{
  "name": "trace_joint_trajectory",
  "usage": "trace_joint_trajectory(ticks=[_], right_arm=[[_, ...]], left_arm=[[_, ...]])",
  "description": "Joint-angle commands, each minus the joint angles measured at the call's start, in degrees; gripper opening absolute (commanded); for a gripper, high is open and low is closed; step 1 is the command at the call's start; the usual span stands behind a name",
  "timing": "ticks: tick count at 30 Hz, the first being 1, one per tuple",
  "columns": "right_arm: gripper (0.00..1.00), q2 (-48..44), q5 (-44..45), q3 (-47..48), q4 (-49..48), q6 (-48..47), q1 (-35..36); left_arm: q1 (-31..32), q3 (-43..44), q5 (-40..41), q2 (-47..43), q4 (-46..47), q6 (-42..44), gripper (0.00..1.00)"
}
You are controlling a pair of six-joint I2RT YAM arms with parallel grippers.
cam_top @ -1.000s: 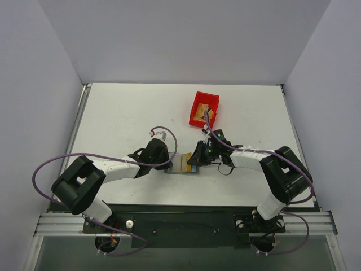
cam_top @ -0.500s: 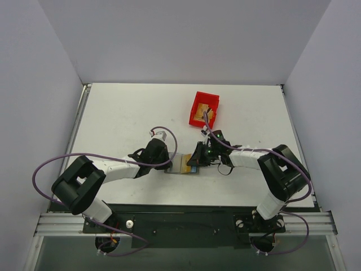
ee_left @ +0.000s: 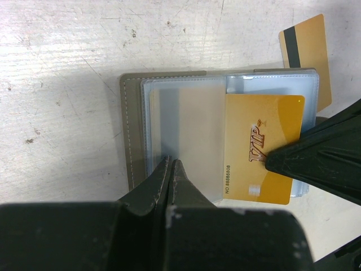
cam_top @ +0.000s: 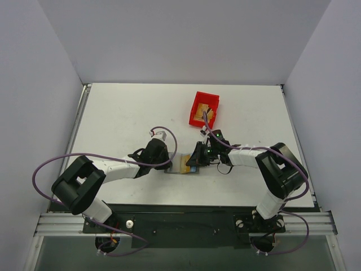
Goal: Put the credit cards into the card holder
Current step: Insert the credit card into the card holder.
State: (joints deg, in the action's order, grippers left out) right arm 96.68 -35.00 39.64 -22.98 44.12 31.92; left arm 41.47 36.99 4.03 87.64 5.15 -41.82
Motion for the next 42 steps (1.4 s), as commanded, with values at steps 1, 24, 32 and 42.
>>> trace_joint_trajectory(ticks=[1, 24, 32, 42], right_arm=[[0.0, -1.32, 0.37, 0.62, -0.57, -0.96, 0.25], [0.0, -3.0, 0.99, 1.05, -0.04, -1.05, 0.25], [0.0, -0.71, -0.94, 2.2, -0.4, -0.52, 0.33], [0.0, 2.01, -2.96, 3.17, -0.92, 0.18, 0.25]], left_arm=[[-0.34, -1.4, 1.07, 0.43, -4.8, -0.1, 0.0], [-0.6, -2.1, 1.51, -0.27, -4.88, -0.54, 0.0], [-0.6, -2.01, 1.42, -0.19, -4.97, -0.45, 0.0], [-0.61, -1.84, 1.5, -0.1, -4.97, -0.54, 0.0]])
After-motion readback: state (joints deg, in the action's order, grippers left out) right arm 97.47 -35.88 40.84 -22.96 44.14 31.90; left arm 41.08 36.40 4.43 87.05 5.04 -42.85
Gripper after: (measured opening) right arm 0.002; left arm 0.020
